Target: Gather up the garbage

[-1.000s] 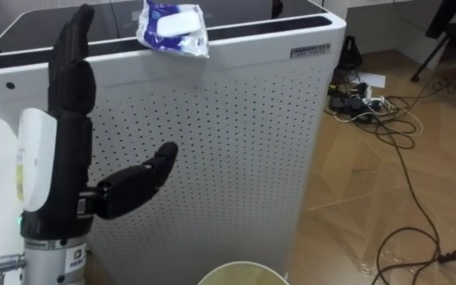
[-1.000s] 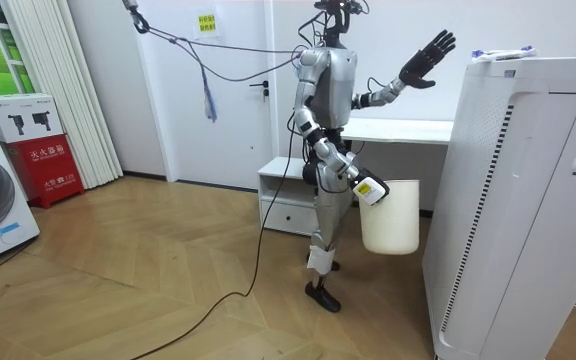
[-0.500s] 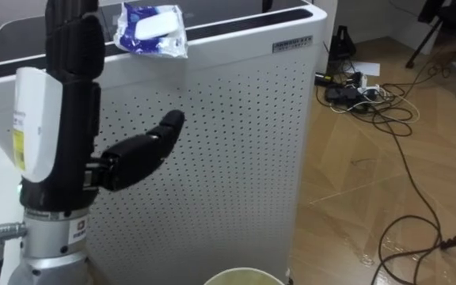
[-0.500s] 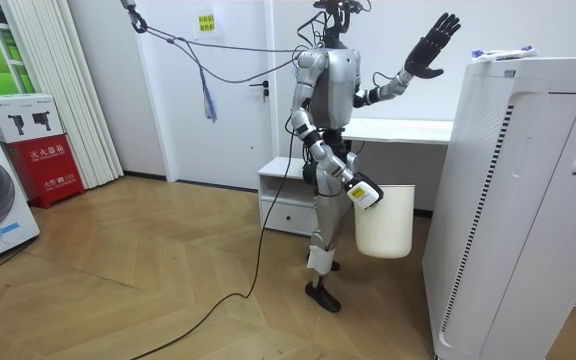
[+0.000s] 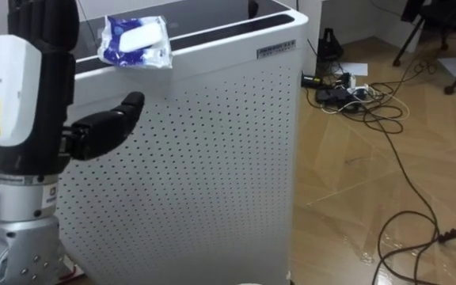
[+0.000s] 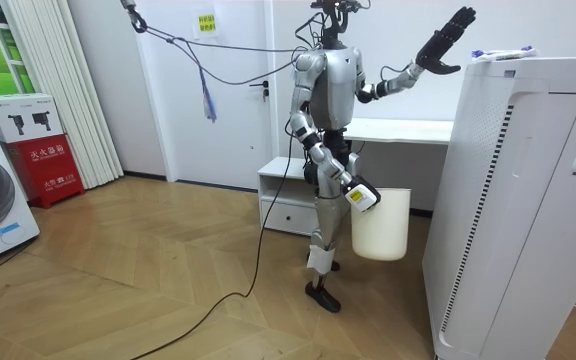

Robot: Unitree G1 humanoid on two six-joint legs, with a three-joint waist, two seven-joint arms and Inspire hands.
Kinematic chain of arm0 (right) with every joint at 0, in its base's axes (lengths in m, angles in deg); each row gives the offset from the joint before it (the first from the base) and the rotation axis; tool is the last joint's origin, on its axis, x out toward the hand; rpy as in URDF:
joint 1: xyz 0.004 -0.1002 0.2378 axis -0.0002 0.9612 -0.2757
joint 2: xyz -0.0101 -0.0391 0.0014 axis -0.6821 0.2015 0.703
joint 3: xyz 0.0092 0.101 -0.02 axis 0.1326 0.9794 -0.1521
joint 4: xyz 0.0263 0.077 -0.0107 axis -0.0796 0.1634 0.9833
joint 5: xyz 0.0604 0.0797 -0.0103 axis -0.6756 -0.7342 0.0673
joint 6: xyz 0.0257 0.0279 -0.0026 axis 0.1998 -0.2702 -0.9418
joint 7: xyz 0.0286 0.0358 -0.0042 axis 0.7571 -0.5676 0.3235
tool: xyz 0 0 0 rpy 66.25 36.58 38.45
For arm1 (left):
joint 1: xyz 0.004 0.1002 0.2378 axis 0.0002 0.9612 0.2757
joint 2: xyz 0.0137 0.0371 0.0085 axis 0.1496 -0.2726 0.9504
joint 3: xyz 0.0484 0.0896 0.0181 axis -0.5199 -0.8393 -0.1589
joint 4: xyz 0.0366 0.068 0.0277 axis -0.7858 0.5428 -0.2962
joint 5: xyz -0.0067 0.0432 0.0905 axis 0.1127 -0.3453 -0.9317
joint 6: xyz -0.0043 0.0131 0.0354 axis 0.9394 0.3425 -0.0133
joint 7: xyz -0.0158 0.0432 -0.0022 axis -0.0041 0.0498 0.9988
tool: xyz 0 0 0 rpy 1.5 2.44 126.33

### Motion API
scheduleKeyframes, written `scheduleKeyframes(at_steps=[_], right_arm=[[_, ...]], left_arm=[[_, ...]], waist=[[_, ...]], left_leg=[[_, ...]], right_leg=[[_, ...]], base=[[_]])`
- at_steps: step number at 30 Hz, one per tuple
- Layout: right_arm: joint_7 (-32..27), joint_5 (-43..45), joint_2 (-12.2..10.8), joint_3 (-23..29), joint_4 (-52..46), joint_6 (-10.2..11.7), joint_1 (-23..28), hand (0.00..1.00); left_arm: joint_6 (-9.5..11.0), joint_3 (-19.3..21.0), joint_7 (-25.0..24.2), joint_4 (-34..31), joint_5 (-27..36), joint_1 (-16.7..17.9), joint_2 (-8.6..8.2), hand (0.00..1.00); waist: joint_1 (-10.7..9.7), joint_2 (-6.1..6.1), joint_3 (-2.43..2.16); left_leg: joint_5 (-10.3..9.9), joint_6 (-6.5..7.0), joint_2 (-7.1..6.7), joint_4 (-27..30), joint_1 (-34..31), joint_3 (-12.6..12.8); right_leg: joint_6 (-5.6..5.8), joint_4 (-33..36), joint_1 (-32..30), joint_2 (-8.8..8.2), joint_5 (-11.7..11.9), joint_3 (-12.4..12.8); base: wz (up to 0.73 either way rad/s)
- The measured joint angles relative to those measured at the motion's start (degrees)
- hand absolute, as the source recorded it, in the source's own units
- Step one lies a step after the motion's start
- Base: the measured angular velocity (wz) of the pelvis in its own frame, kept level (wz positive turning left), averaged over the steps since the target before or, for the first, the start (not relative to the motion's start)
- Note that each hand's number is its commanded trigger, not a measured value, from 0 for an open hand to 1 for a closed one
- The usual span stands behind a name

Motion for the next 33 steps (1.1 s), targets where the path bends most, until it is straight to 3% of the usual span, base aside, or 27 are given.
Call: scheduleKeyframes(at_steps=[10, 18, 33], right_arm=[[0.6, 1.8, 0.8, 2.6, 0.0, -1.3, 0.2, 1.00], [0.6, 2.2, 0.8, 2.7, -0.3, -1.4, 0.0, 1.00], [0.6, 2.1, 0.9, 2.7, -0.3, -1.4, -0.2, 1.00]], left_arm=[[-2.9, 2.8, -5.8, 0.0, -4.8, -1.1, 3.12, 0.00], [-6.2, 2.2, -11.9, 0.1, -5.5, -1.7, 3.12, 0.00], [-10.0, 0.9, -22.3, 2.2, -5.5, -1.7, 3.13, 0.00]], waist=[[0.2, -0.43, -0.12], [-0.5, -1.94, -0.16], [-0.8, -0.78, 0.00]], left_leg=[[0.1, 0.08, -0.09, 0.2, -1.3, -0.2], [0.1, 0.08, -0.11, 0.2, -1.2, 0.0], [0.1, 0.08, -0.02, 0.2, -1.4, 0.0]], right_leg=[[-0.05, 0.3, -1.3, -0.16, 0.0, -0.2], [-0.04, 0.1, -1.1, -0.15, 0.0, -0.1], [-0.07, -0.2, -1.3, 0.00, 0.1, -0.1]], base=[[0.00], [0.00], [0.00]])
